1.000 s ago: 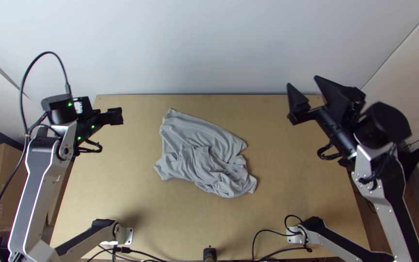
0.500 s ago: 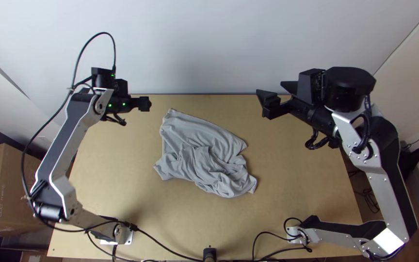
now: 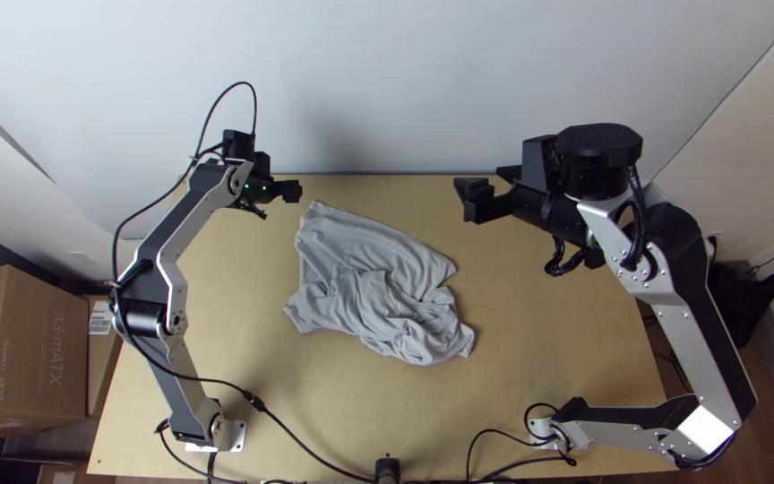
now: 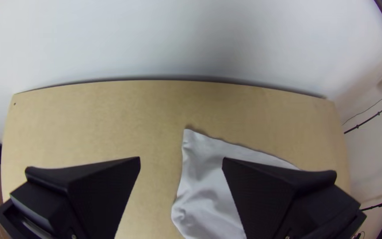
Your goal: Fold the t-shirt
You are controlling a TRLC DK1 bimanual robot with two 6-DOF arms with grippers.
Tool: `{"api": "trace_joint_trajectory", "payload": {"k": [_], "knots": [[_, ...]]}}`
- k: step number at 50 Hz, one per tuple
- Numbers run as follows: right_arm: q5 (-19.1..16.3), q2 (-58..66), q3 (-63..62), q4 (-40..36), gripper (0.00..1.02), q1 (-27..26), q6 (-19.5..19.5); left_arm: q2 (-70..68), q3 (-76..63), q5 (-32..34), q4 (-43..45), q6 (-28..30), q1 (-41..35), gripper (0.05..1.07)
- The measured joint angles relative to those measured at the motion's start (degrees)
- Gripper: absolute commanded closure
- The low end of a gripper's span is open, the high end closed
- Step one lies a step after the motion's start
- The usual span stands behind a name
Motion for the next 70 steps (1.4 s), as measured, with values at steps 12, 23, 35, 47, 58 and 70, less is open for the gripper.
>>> {"api": "trace_joint_trajectory", "payload": {"k": [12,23,35,47,58,70], "knots": [[0.0,1.0,0.3,0.0,0.04,-0.3,2.5,7.1,0.9,0.2,2.1,0.0,0.0,0.3],[0.0,1.3,0.3,-0.1,0.04,-1.3,2.6,11.9,4.9,1.5,2.1,0.0,0.0,0.3],[0.0,1.5,0.2,0.0,0.04,-1.9,2.6,14.7,8.7,2.8,1.9,0.0,0.0,0.3],[0.0,2.0,0.2,0.5,0.04,-3.4,2.6,16.9,9.3,2.8,0.2,0.0,-0.5,0.43],[0.0,2.0,-0.1,1.3,0.04,-4.4,2.6,17.4,9.7,3.0,-2.1,0.5,-2.1,0.52],[0.0,2.0,-1.0,1.5,0.04,-4.3,2.6,17.4,9.1,3.5,-1.6,0.5,-3.8,1.05]]}}
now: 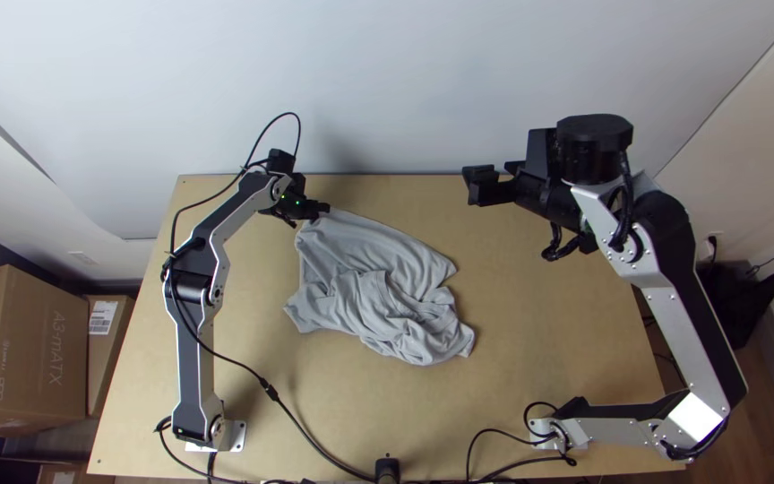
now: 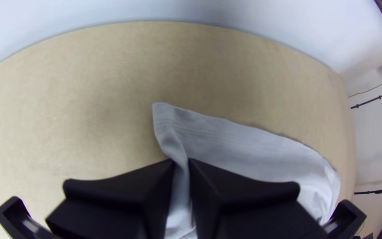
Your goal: Fold the t-shirt
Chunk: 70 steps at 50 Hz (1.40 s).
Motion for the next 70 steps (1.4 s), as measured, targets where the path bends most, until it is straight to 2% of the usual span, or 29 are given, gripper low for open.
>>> {"api": "trace_joint_trajectory", "payload": {"k": [6,15,22,27,35,48,50,55,70], "knots": [[0.0,1.4,-1.1,-3.4,0.04,2.0,0.0,-0.4,-1.1,0.5,0.8,0.0,0.2,1.05],[0.0,6.4,-4.1,-10.5,0.04,9.2,0.0,-4.4,-5.4,0.8,0.7,-0.7,2.4,1.05],[-0.7,9.2,-5.6,-11.0,0.07,14.6,-0.5,-10.4,-8.4,1.0,0.7,-1.4,4.9,1.05],[-2.0,11.1,-5.6,-11.0,0.07,16.6,-0.7,-15.2,-10.1,1.0,0.7,-1.9,6.0,1.05],[-2.0,16.4,-5.4,-10.7,0.07,19.7,-0.6,-22.2,-13.9,1.0,0.7,-2.6,6.4,1.05],[-2.2,25.8,-0.7,-10.5,0.07,28.7,-0.7,-25.1,-18.7,1.0,1.2,-2.7,7.1,1.05],[-2.2,27.3,0.9,-10.5,0.07,29.3,-0.6,-25.1,-19.3,1.0,1.3,-2.7,7.5,1.05],[-2.2,31.1,5.8,-10.5,0.16,29.6,-0.4,-25.1,-20.5,1.0,1.8,-2.8,8.3,1.05],[-2.6,42.3,18.9,-10.5,0.16,29.1,3.4,-26.5,-23.1,1.2,3.2,-3.1,9.4,1.05]]}}
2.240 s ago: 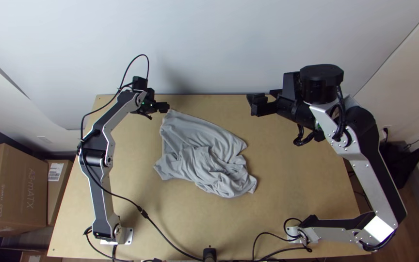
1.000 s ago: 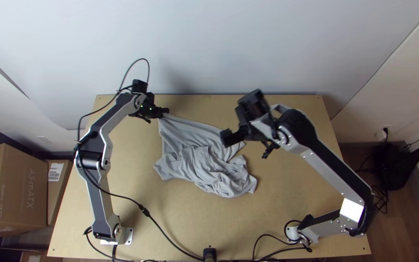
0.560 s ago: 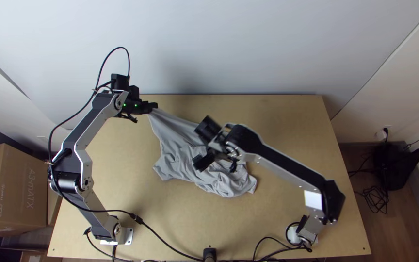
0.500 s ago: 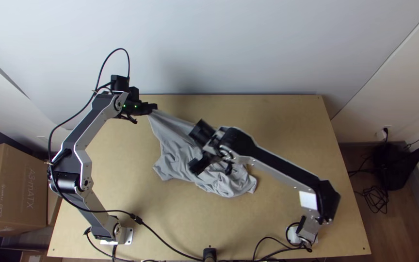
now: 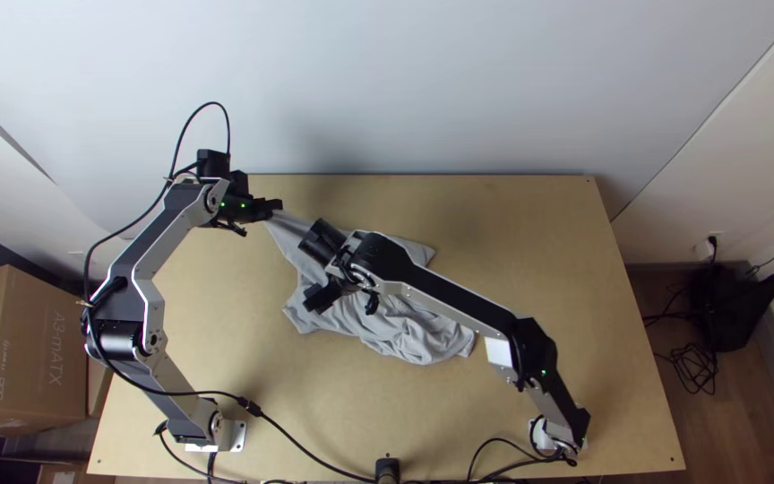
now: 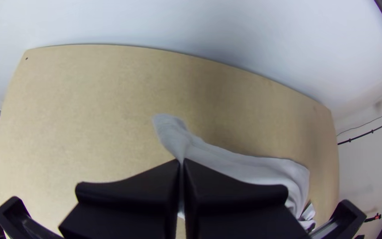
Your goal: Fold the t-shirt
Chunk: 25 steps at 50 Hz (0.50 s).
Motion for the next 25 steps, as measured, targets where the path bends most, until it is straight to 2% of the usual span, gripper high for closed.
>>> {"api": "trace_joint_trajectory", "payload": {"k": [4,13,25], "knots": [[-1.1,1.5,0.8,0.0,0.16,0.0,1.2,-0.3,0.0,0.2,0.2,0.0,0.3,1.05],[-1.1,4.6,1.2,0.4,0.16,0.0,2.7,-0.7,-0.2,1.6,0.2,0.0,1.1,1.05],[-1.1,8.0,1.3,4.0,0.16,0.0,2.7,-3.3,-2.7,4.2,0.4,0.0,1.4,1.05]]}}
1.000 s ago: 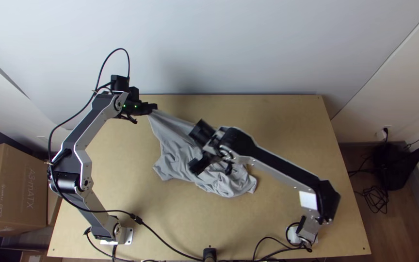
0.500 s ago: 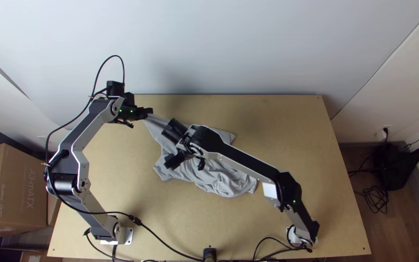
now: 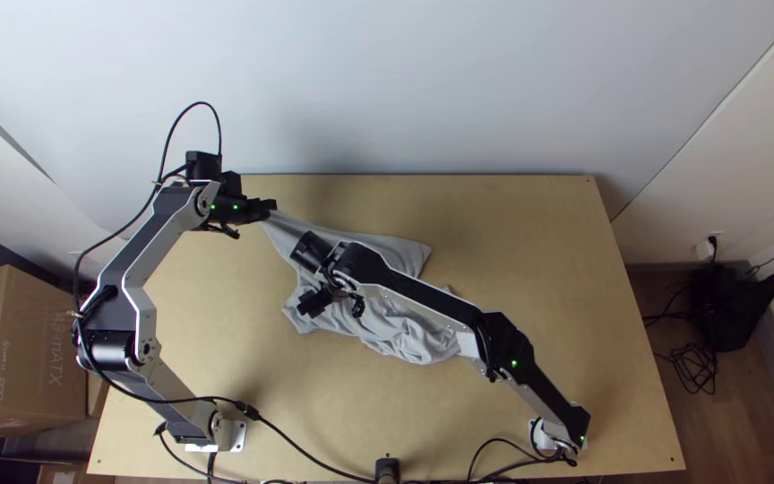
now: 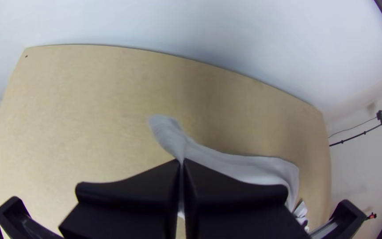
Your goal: Fold the t-shirt
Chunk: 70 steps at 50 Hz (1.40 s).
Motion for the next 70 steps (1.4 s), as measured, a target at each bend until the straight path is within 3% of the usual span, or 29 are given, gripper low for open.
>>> {"api": "trace_joint_trajectory", "payload": {"k": [26,27,38,55,70], "knots": [[1.8,3.2,0.3,5.1,0.17,-2.4,0.0,-6.9,-6.1,3.3,1.9,0.0,0.0,1.05],[1.8,3.5,0.3,5.1,0.2,-2.5,0.0,-7.1,-6.2,3.3,1.9,0.0,0.0,1.05],[2.2,5.3,0.3,7.4,1.0,-3.6,0.0,-9.5,-6.9,3.9,1.9,0.0,0.0,1.05],[2.2,3.1,0.2,8.5,1.0,-5.2,0.5,-11.1,-8.4,4.1,1.9,0.0,1.9,1.05],[2.3,-11.6,-1.6,8.4,1.0,-14.3,1.2,-11.1,-8.7,2.9,1.9,0.0,6.9,1.05]]}}
